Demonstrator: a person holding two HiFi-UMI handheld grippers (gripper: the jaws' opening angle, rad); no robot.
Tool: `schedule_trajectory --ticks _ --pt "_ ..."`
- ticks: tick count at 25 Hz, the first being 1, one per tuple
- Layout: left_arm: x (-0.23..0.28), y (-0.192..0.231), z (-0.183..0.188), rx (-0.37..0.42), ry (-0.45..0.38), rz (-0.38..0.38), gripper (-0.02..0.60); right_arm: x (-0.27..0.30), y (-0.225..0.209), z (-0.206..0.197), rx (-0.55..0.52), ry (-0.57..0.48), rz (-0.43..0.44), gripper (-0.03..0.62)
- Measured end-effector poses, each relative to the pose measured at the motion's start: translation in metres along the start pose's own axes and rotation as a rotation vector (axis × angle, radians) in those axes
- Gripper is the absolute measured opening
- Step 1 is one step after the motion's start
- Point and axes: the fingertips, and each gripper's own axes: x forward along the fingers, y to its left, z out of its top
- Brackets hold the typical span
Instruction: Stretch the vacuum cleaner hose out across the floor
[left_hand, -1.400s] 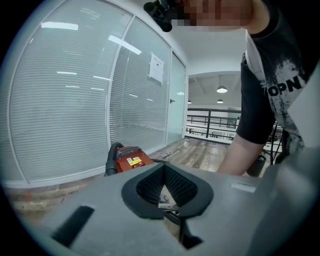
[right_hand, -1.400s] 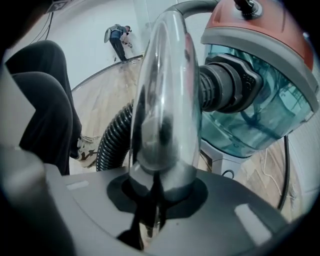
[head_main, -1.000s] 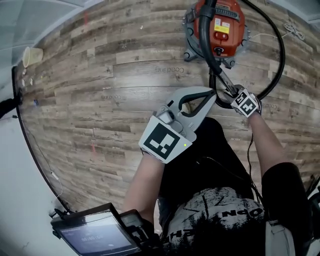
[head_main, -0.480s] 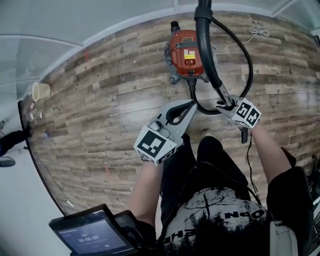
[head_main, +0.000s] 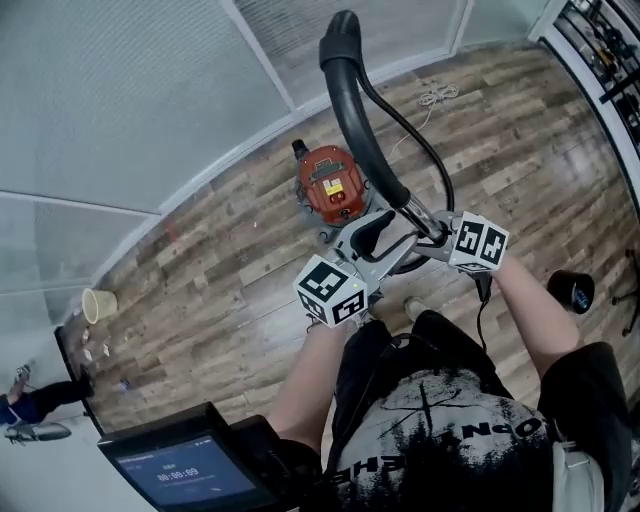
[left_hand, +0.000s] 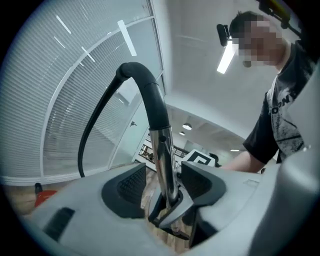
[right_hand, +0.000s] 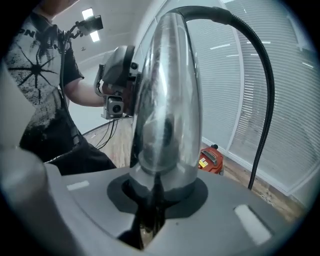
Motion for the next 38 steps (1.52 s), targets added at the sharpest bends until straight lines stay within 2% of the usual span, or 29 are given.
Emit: schedule_trajectory --ticks 4,8,10,12,13,16,18,20,22,25,28,32,34,36,38 --pt "0.039 -0.028 0.019 0.039 -0.034 -0.138 0.268 -0.023 0.019 -0.008 0.004 0.038 -0.016 0.071" --pt "0.071 -0.082 0.039 -0.006 -0.108 -0.319 0.266 -0.050 0.051 -0.028 0.021 0.078 -0.042 0.071" --pt "0.084 -0.105 0.045 -0.012 -0.121 -0.401 0.194 -0.065 0.059 -0.033 0.062 0.068 -0.064 0.071" --pt "0.093 -0.124 0.049 -0.024 -0.132 -0.460 0.100 -0.078 0.068 -0.035 0.101 0.052 -0.058 0.071" --pt "0.098 -0.132 0.050 -0.035 -0.135 -0.481 0.076 -0.084 0.072 -0.037 0.116 0.048 -0.056 0.072" --pt "0.119 -0.161 0.043 -0.045 -0.106 -0.505 0.072 -0.106 0.086 -0.054 0.154 0.050 -0.094 0.081" --pt "0.137 -0.187 0.031 -0.038 -0.084 -0.508 0.071 -0.124 0.095 -0.077 0.162 0.067 -0.160 0.092" --pt "0.156 -0.210 0.021 -0.030 -0.073 -0.510 0.069 -0.145 0.096 -0.101 0.158 0.107 -0.272 0.109" --pt "0.176 -0.227 0.016 -0.039 -0.058 -0.519 0.069 -0.168 0.091 -0.119 0.174 0.140 -0.423 0.121" --pt "0.201 -0.236 0.016 -0.109 -0.042 -0.548 0.068 -0.201 0.084 -0.141 0.232 0.145 -0.671 0.155" --pt "0.223 -0.233 0.020 -0.206 -0.034 -0.578 0.067 -0.241 0.091 -0.166 0.300 0.178 -0.910 0.250" --pt "0.237 -0.238 0.018 -0.320 -0.041 -0.590 0.066 -0.289 0.142 -0.189 0.367 0.203 -1.184 0.237" --pt "0.243 -0.258 0.014 -0.357 -0.027 -0.637 0.066 -0.308 0.185 -0.202 0.450 0.192 -1.326 0.215" --pt "0.251 -0.280 0.004 -0.383 0.009 -0.695 0.066 -0.316 0.229 -0.211 0.565 0.139 -1.455 0.204" --pt "0.254 -0.297 -0.006 -0.394 0.038 -0.729 0.065 -0.314 0.263 -0.215 0.664 0.048 -1.542 0.189"
